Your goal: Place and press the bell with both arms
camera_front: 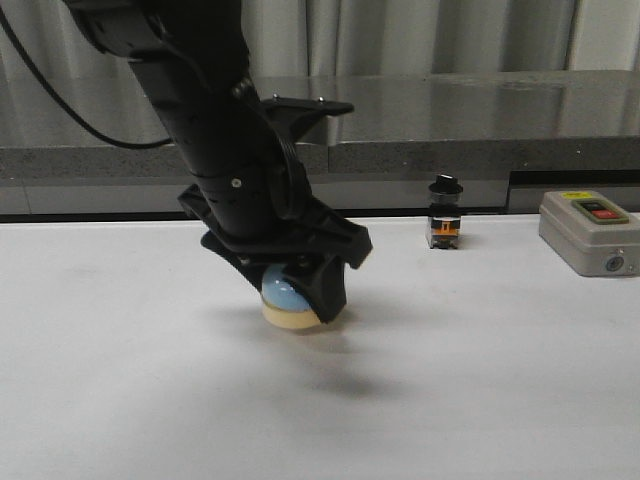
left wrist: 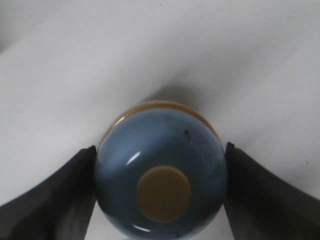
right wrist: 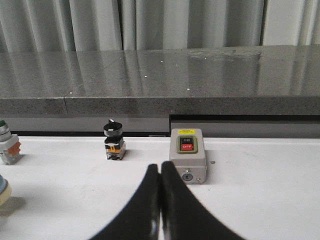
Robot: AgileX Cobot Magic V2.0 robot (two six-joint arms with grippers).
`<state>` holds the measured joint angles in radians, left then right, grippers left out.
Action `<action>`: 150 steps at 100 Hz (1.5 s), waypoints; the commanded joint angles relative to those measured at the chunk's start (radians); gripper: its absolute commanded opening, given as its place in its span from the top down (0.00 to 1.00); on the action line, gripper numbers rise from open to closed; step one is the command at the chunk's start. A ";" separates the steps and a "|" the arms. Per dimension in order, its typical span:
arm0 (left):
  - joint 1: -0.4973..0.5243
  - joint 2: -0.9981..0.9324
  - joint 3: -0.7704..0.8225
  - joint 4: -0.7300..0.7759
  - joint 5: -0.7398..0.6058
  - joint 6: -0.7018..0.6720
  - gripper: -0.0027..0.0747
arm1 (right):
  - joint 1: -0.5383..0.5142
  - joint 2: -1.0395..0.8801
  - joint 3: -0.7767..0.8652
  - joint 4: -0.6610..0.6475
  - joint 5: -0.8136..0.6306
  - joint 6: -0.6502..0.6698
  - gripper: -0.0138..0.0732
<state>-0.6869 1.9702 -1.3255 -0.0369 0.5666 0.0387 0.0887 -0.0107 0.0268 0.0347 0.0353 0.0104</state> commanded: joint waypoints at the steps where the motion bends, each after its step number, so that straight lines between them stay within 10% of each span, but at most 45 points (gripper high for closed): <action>1: -0.021 -0.023 -0.037 -0.013 -0.054 -0.003 0.72 | -0.007 -0.018 -0.014 -0.011 -0.084 -0.010 0.91; 27: -0.031 0.012 -0.039 -0.017 -0.056 -0.003 0.68 | -0.007 -0.018 -0.014 -0.011 -0.084 -0.010 0.91; 59: -0.032 0.012 -0.039 -0.022 -0.048 -0.003 0.07 | -0.007 -0.018 -0.014 -0.011 -0.084 -0.010 0.91; 109: -0.016 -0.165 -0.030 -0.022 -0.044 -0.019 0.10 | -0.007 -0.018 -0.014 -0.011 -0.084 -0.010 0.91; 150: 0.248 -0.492 0.206 -0.026 -0.138 -0.039 0.11 | -0.007 -0.018 -0.014 -0.011 -0.084 -0.010 0.91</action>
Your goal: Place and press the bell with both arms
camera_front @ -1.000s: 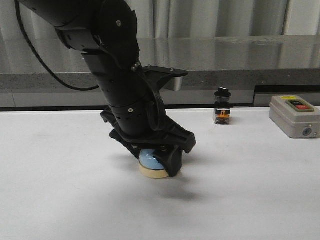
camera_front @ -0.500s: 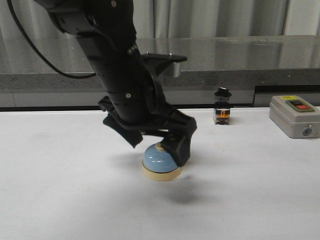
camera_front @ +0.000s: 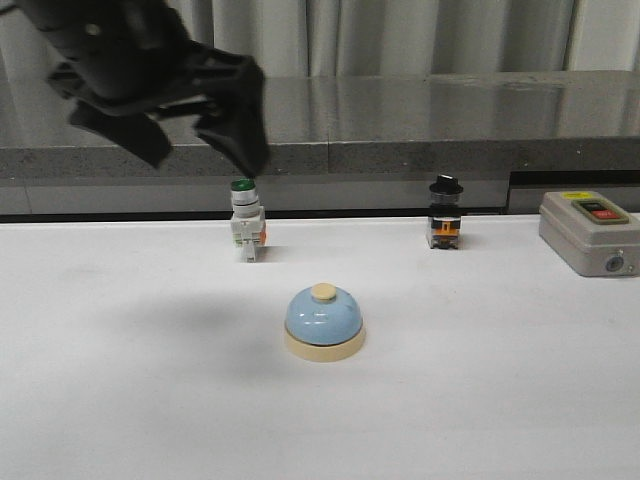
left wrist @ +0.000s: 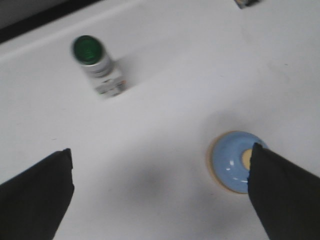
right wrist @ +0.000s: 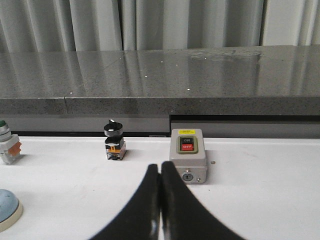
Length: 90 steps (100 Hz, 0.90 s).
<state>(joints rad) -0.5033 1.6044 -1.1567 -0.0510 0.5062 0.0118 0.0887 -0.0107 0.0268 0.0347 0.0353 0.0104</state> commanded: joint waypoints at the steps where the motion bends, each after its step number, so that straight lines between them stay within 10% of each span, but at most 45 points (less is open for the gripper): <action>1: 0.065 -0.126 0.038 -0.014 -0.080 -0.012 0.11 | -0.007 -0.018 -0.014 -0.011 -0.084 -0.010 0.91; 66: 0.332 -0.784 0.467 -0.038 -0.111 -0.012 0.12 | -0.007 -0.018 -0.014 -0.011 -0.084 -0.010 0.91; 90: 0.332 -0.968 0.497 -0.038 -0.024 -0.012 0.40 | -0.007 -0.018 -0.014 -0.011 -0.084 -0.010 0.91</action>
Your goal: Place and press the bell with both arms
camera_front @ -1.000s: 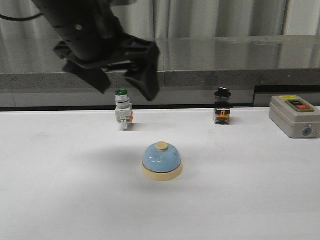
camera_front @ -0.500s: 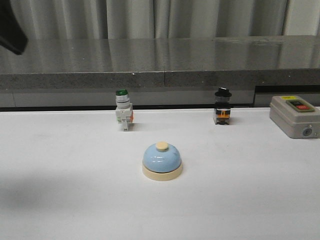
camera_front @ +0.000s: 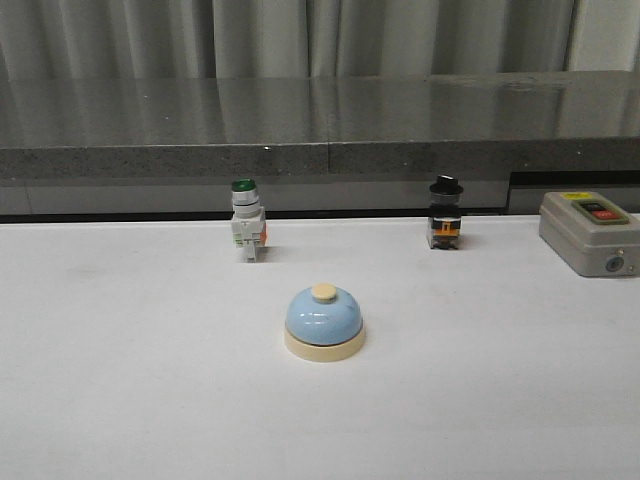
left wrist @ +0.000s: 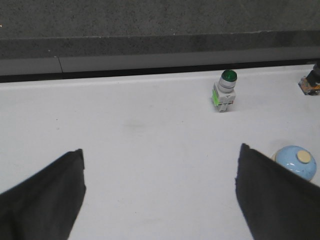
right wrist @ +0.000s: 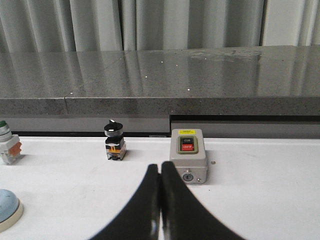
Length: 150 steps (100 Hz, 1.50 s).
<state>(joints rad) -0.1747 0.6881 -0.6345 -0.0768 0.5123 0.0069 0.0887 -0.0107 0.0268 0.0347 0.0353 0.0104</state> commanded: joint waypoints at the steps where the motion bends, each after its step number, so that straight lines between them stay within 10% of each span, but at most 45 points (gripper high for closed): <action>1: 0.003 -0.059 -0.025 -0.013 -0.028 -0.007 0.42 | -0.007 -0.018 -0.014 -0.011 -0.084 -0.010 0.91; 28: 0.003 -0.105 -0.025 -0.013 -0.021 -0.007 0.99 | -0.007 -0.018 -0.014 -0.011 -0.084 -0.010 0.91; 106: 0.003 -0.107 -0.023 0.034 -0.051 -0.007 0.99 | -0.007 -0.018 -0.014 -0.011 -0.084 -0.010 0.91; 150: 0.003 -0.362 0.329 0.143 -0.528 -0.007 0.99 | -0.007 -0.018 -0.014 -0.011 -0.084 -0.010 0.91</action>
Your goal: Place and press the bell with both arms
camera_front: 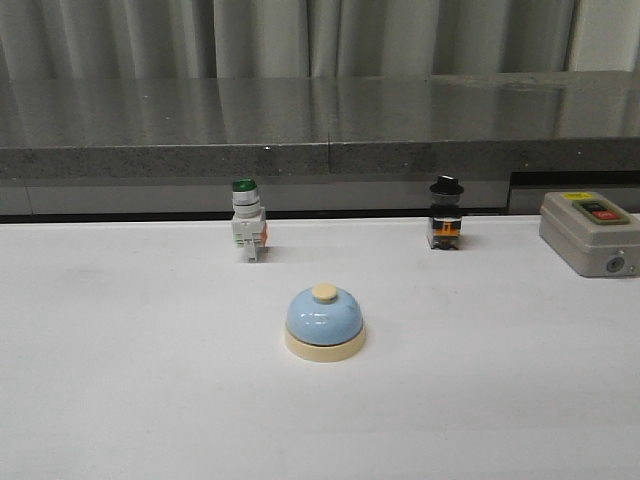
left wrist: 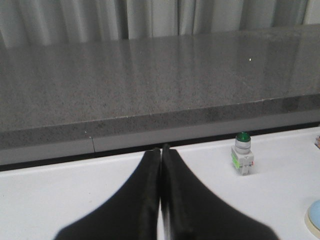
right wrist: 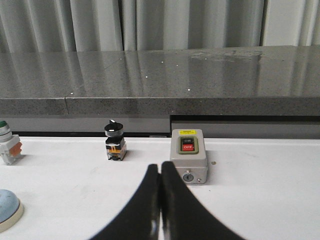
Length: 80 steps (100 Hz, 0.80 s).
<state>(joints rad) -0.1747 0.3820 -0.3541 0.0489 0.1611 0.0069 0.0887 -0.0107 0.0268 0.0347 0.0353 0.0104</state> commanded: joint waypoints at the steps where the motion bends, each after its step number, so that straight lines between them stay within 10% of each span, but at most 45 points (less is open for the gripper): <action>1: 0.003 -0.068 0.063 0.020 -0.180 -0.007 0.99 | -0.007 -0.018 -0.014 -0.011 -0.084 -0.010 0.91; 80: 0.098 -0.417 0.396 0.021 -0.182 -0.007 0.99 | -0.007 -0.018 -0.014 -0.011 -0.084 -0.010 0.91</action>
<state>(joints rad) -0.0779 -0.0044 0.0003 0.0735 0.0467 0.0069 0.0887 -0.0107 0.0268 0.0347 0.0353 0.0104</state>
